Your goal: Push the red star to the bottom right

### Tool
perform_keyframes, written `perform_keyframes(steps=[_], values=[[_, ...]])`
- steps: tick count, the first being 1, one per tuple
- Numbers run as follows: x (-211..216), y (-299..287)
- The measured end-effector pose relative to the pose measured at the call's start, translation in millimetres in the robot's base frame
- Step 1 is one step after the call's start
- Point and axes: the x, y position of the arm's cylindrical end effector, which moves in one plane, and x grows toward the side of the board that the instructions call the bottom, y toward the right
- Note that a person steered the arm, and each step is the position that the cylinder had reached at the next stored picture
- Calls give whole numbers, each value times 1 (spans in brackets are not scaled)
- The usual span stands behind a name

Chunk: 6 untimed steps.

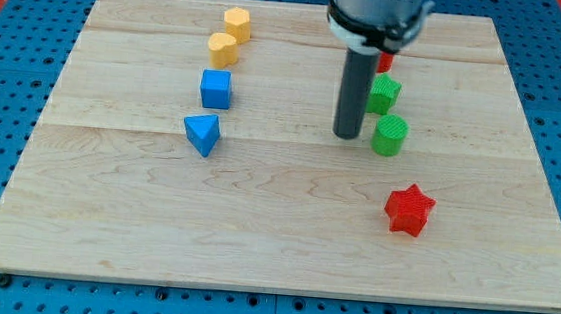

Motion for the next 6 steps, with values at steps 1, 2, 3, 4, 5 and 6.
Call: perform_keyframes(steps=[1,2,3,4,5,6], values=[[26,20],[46,4],[59,20],[69,18],[74,36],[91,52]])
